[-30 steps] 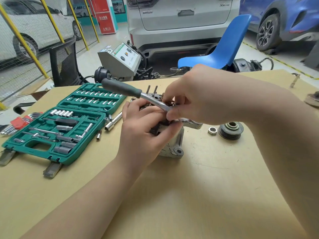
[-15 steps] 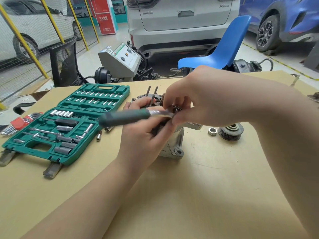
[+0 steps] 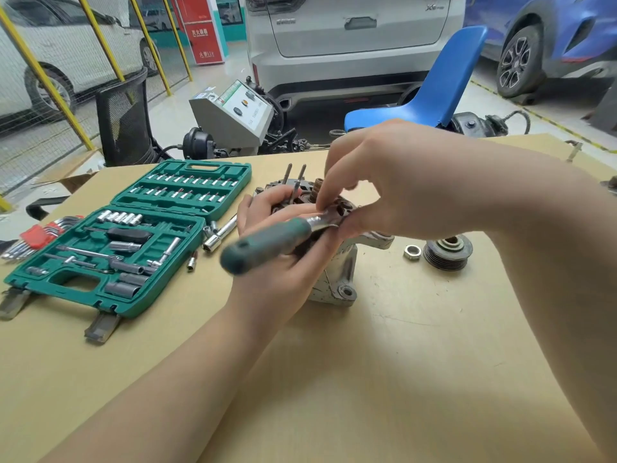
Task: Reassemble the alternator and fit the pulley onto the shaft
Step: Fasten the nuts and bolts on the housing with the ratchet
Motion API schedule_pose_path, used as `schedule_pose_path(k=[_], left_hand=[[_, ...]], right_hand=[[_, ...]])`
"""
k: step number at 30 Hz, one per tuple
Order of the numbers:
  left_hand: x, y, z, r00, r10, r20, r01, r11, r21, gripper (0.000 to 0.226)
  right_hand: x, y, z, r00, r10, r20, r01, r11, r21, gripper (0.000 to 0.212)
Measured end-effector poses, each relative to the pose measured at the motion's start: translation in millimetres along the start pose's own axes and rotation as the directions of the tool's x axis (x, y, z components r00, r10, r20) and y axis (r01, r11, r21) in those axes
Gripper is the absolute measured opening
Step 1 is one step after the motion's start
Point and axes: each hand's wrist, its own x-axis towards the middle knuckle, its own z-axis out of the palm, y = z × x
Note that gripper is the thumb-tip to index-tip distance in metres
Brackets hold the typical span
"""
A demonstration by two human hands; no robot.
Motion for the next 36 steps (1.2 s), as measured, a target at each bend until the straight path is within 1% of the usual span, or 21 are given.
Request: schedule_pose_path(k=[2, 5, 8, 11, 14, 16, 21, 22, 23, 25, 27, 29, 31, 33, 36], left_hand=[[1, 5, 1, 0.995, 0.078, -0.065, -0.079, 0.997, -0.024, 0.013], [0, 10, 3, 0.992, 0.034, -0.12, -0.041, 0.998, -0.055, 0.025], [0, 8, 3, 0.992, 0.026, -0.123, -0.033, 0.998, -0.054, 0.024], [1, 7, 2, 0.995, 0.05, -0.09, -0.056, 0.996, -0.065, 0.022], [-1, 2, 2, 0.999, 0.03, -0.036, -0.031, 0.999, -0.028, 0.008], [-1, 0, 2, 0.998, 0.025, -0.05, -0.026, 1.0, -0.01, 0.013], [-1, 3, 1, 0.999, 0.007, -0.046, -0.008, 1.0, -0.023, 0.014], [-1, 4, 1, 0.999, -0.001, -0.049, 0.0, 1.0, -0.019, 0.015], [-1, 4, 1, 0.999, -0.007, -0.052, 0.006, 1.0, -0.019, 0.016], [-1, 6, 1, 0.999, -0.006, -0.05, 0.004, 1.0, -0.025, 0.02], [0, 7, 1, 0.998, -0.004, -0.057, 0.003, 1.0, -0.02, 0.02], [0, 7, 0, 0.998, 0.0, -0.061, -0.001, 1.0, -0.018, 0.015], [0, 7, 1, 0.998, 0.006, -0.06, -0.007, 1.0, -0.016, 0.011], [0, 7, 1, 0.998, 0.008, -0.064, -0.009, 1.0, -0.014, 0.013], [-1, 5, 2, 0.997, 0.017, -0.074, -0.019, 1.0, -0.023, 0.015]], right_hand=[[2, 0, 1, 1.0, 0.004, -0.008, -0.004, 1.0, -0.027, 0.016], [6, -1, 5, 0.999, 0.047, -0.011, -0.048, 0.998, -0.028, 0.016], [9, 0, 10, 0.998, 0.058, -0.011, -0.058, 0.998, -0.022, 0.02], [8, 1, 6, 1.0, 0.011, 0.017, -0.011, 1.0, 0.019, 0.007], [2, 2, -1, 0.999, -0.035, 0.033, 0.034, 0.998, 0.045, 0.021], [-1, 4, -4, 0.998, -0.04, 0.042, 0.038, 0.998, 0.046, 0.03], [-9, 7, -10, 0.997, 0.04, 0.067, -0.046, 0.994, 0.102, 0.048], [-10, 6, -11, 0.996, 0.046, 0.079, -0.055, 0.991, 0.122, 0.047], [-10, 3, -12, 0.995, 0.047, 0.085, -0.059, 0.987, 0.149, 0.041], [-8, -2, -10, 0.995, 0.062, 0.079, -0.076, 0.977, 0.198, 0.02], [-4, -5, -7, 0.995, 0.095, 0.036, -0.1, 0.975, 0.201, 0.023], [-2, -4, -3, 0.993, 0.122, 0.0, -0.12, 0.98, 0.16, 0.025], [-2, -2, -1, 0.991, 0.132, -0.009, -0.13, 0.986, 0.1, 0.029], [0, 0, 2, 0.992, 0.122, 0.005, -0.122, 0.991, 0.052, 0.028], [1, 3, 3, 0.996, 0.089, 0.021, -0.09, 0.995, 0.038, 0.027]])
